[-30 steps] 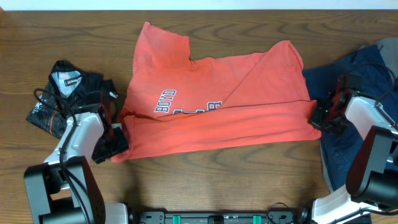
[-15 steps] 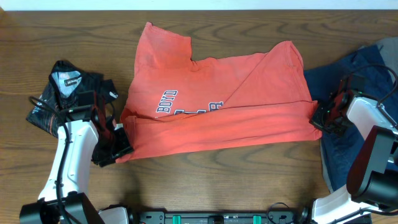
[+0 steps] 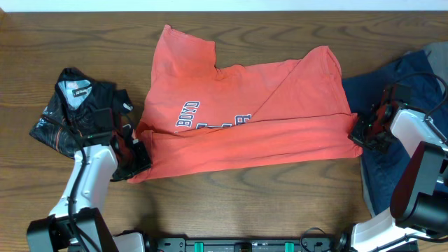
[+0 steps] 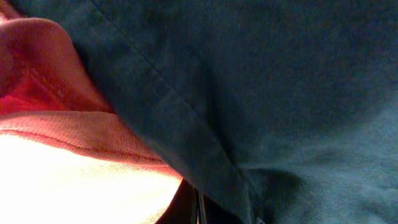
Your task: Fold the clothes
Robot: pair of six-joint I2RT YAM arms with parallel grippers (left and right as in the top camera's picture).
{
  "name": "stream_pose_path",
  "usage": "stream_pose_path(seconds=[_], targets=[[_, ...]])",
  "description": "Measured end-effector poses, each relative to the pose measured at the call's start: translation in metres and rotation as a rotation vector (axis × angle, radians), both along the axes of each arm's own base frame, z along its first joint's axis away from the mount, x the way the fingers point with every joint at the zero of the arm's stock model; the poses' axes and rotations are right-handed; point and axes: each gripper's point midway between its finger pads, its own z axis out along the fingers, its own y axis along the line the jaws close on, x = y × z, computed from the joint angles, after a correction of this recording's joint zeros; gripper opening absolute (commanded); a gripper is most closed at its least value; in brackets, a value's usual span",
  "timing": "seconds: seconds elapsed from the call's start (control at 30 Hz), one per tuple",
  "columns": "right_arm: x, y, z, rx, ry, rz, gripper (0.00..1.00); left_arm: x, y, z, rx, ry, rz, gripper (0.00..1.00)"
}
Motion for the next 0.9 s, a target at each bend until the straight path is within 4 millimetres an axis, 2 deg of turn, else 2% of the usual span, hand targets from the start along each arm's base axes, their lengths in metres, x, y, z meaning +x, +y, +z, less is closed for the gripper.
stream_pose_path(seconds=[0.17, 0.77, 0.9], targets=[[0.0, 0.0, 0.0, 0.0, 0.0, 0.0, 0.01, 0.011, 0.002, 0.001, 0.008, -0.048, -0.002, 0.06], [0.0, 0.0, 0.0, 0.0, 0.0, 0.0, 0.01, 0.005, 0.022, -0.001, 0.123, -0.015, 0.027, 0.06], [0.0, 0.0, 0.0, 0.0, 0.0, 0.0, 0.01, 0.002, 0.04, -0.001, 0.162, -0.003, 0.119, 0.06]])
